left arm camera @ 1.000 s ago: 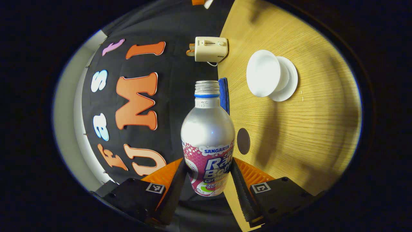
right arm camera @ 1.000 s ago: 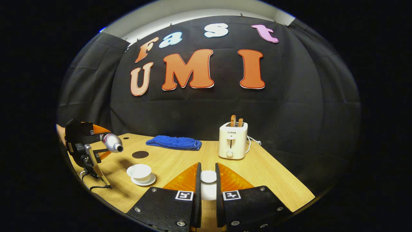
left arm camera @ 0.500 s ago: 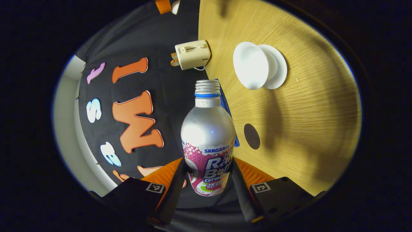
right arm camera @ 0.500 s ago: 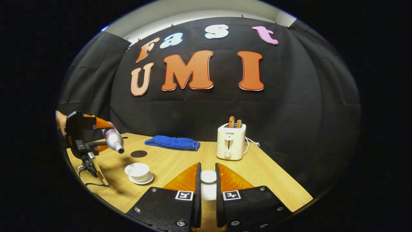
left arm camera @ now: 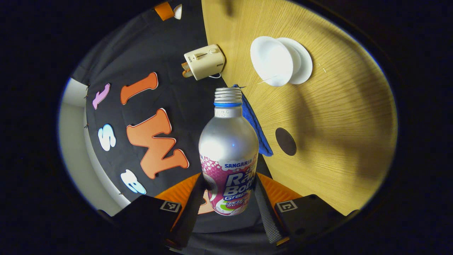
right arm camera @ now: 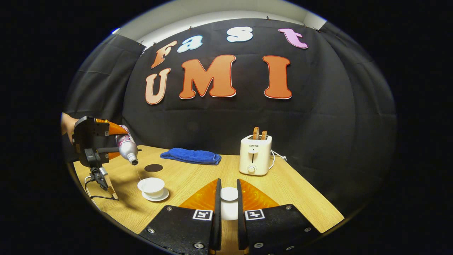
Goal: Open the teacup lid with one hand, grasp the water bottle and pour water into the teacup with the other hand; after pouring, place the water bottle on the coaster and then close the teacup lid.
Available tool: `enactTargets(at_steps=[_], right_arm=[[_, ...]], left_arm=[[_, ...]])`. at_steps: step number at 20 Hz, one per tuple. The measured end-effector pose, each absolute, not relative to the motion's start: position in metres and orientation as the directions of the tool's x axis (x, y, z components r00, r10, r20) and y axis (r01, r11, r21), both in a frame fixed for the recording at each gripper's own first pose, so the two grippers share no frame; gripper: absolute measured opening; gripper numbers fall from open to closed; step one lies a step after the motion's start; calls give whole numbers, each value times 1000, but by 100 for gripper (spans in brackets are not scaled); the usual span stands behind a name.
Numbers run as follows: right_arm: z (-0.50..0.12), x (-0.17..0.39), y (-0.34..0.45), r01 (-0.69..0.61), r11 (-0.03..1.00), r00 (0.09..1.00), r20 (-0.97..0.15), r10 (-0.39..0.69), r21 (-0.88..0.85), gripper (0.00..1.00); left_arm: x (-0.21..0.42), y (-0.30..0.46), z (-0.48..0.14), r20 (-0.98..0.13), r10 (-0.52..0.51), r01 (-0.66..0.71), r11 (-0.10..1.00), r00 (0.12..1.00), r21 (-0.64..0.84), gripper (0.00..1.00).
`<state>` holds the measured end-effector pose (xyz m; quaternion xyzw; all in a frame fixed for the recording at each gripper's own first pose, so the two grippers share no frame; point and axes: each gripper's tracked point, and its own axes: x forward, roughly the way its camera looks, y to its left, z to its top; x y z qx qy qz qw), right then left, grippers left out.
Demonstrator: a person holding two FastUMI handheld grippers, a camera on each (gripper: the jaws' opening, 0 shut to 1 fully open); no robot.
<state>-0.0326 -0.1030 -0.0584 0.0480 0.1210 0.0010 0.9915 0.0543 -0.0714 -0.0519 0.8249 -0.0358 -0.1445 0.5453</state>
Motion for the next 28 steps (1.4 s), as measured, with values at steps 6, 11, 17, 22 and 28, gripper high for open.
enactTargets(at_steps=[6,11,17,22,28], right_arm=[[-60,-33,-105,12,996,970,-241,10,91,19],[-60,-32,-107,12,996,971,-238,10,91,19],[-60,-32,-108,11,996,972,-235,11,91,19],[-61,-34,-111,14,996,972,-233,8,94,19],[-60,-36,-113,14,995,972,-233,9,98,19]], left_arm=[[59,-78,-46,-193,-230,77,-433,954,898,83],[62,-84,-40,-182,-241,52,-463,953,885,83],[66,-91,-31,-173,-255,19,-511,951,859,80],[70,-98,-17,-152,-278,-28,-551,949,834,83],[67,-107,-9,-143,-303,-68,-591,942,804,83]])
